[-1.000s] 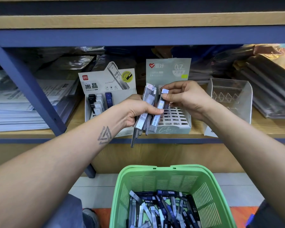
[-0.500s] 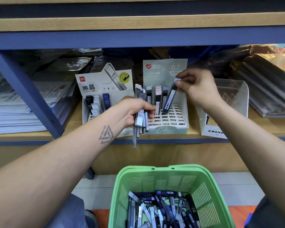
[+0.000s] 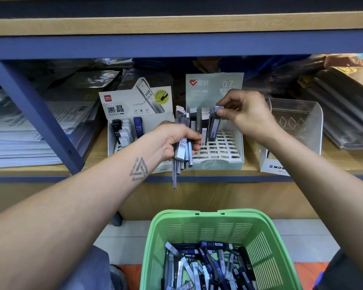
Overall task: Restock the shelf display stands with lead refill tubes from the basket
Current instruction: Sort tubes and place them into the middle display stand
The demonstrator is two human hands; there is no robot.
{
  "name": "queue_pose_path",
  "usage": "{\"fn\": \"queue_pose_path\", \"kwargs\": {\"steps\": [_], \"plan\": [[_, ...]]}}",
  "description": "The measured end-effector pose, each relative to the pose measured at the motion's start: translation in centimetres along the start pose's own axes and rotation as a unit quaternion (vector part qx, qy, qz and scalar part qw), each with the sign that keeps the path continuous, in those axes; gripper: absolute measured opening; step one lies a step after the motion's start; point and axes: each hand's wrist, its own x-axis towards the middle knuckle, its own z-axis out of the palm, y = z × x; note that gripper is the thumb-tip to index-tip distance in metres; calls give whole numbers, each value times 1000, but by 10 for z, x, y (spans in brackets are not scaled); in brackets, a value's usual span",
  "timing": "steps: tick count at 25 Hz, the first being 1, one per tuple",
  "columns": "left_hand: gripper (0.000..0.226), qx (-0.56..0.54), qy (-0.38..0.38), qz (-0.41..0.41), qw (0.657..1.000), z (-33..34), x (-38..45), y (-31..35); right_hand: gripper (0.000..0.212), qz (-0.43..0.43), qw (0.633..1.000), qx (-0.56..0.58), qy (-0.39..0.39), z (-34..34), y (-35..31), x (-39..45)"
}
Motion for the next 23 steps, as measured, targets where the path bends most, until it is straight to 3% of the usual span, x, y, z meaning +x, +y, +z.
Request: {"fn": "queue_pose_path", "kwargs": {"steps": [4,8,16,23], "plan": [[9,-2,-7,-3,1000,0,0,0,10,-3,1000,-9,-9,3,4,0],[10,-1,-13,-3,1000,-1,1,0,18,-52,990,-134,10,12,6,-5],[13,0,-51,-1,999,-4,2,-1,24,-61,970,-236,13,15,-1,-7],[8,-4,-52,1,999,-4,-1,-2,14,-15,984,-178,1,16,8,-7]]}}
